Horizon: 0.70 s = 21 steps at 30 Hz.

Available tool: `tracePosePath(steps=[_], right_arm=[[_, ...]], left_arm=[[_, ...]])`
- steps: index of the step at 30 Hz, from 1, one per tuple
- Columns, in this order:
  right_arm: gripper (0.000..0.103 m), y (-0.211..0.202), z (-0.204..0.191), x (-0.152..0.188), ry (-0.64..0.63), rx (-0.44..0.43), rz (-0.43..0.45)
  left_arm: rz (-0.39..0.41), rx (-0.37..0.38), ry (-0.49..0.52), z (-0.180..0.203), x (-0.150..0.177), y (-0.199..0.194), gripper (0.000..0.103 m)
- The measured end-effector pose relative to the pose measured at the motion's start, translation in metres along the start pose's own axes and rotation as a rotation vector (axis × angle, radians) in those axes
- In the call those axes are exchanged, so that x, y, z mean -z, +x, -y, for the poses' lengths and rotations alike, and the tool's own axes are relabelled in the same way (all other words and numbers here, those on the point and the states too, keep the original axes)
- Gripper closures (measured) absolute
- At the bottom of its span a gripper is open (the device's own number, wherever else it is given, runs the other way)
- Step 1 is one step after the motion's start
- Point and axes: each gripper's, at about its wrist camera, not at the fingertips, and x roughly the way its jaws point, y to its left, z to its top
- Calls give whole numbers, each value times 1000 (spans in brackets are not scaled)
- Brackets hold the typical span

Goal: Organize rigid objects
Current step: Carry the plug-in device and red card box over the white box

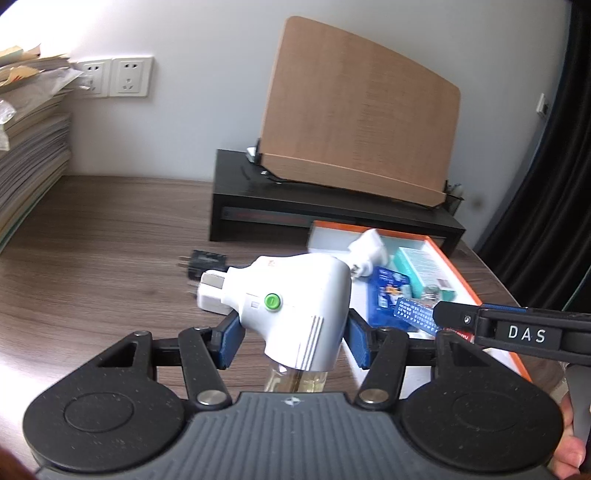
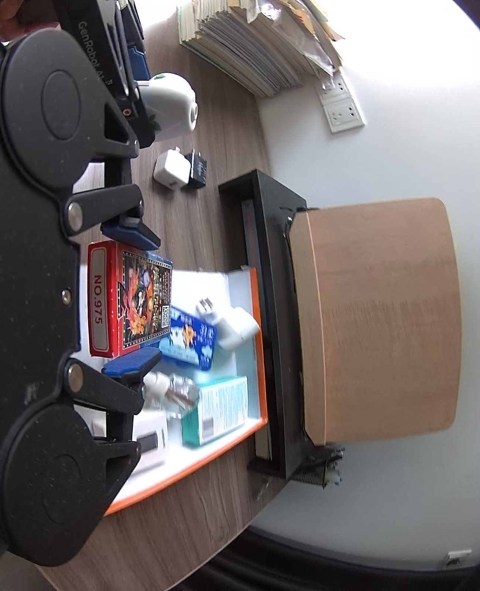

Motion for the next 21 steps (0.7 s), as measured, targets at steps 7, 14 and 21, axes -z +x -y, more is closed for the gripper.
tracePosePath(steps=[7, 14, 21], right_arm=[[32, -21, 54, -2, 29, 24, 34], [33, -35, 99, -4, 59, 31, 55], [32, -45, 124, -6, 71, 16, 69]], left_arm=[[0, 23, 16, 48, -4, 11, 45], [-10, 36, 41, 92, -5, 21, 45], [-10, 35, 57, 119, -4, 24, 45]])
